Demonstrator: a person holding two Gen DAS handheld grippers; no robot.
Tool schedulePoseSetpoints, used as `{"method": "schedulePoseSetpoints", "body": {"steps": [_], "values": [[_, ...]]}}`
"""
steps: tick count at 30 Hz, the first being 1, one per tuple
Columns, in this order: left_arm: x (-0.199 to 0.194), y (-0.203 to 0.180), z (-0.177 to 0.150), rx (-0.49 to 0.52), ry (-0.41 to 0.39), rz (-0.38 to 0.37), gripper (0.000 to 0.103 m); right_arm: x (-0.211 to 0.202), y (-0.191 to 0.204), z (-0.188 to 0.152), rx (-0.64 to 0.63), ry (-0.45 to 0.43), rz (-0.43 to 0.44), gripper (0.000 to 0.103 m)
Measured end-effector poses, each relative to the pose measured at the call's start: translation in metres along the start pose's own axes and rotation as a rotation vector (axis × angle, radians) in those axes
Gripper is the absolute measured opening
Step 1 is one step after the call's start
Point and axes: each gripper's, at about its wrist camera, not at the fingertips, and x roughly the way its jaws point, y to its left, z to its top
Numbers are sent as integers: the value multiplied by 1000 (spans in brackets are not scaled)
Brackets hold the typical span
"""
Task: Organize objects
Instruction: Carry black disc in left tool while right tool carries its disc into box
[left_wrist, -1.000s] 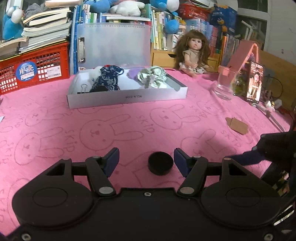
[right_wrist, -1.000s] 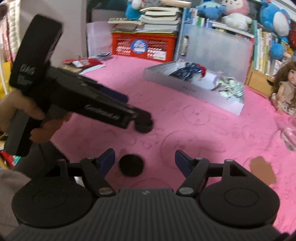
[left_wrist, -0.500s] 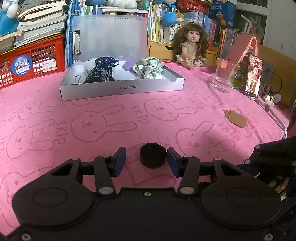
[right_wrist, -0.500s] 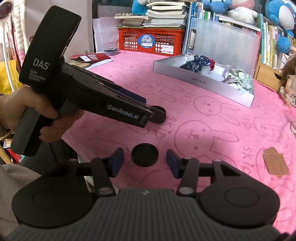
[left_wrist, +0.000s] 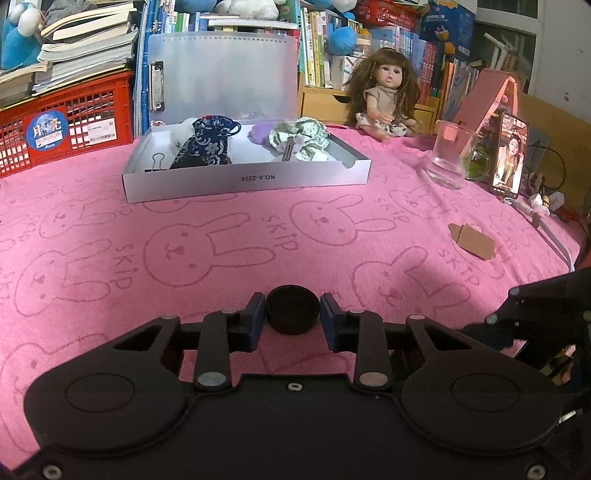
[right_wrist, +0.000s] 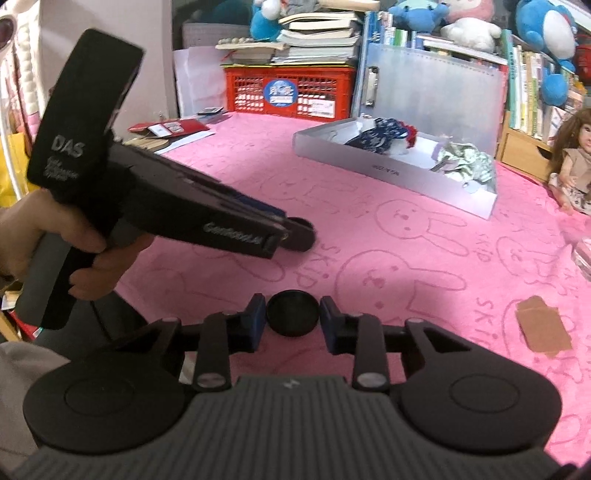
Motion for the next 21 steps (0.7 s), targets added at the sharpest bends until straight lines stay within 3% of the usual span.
{"method": "schedulePoseSetpoints", "body": {"steps": [12,21], "values": [[8,11,23,-35,2,92,31,14,-30,22,97,-30,-172,37],[19,16,50,-33,-25,138,31,31,-56,45,169,-42,-223,36]]}}
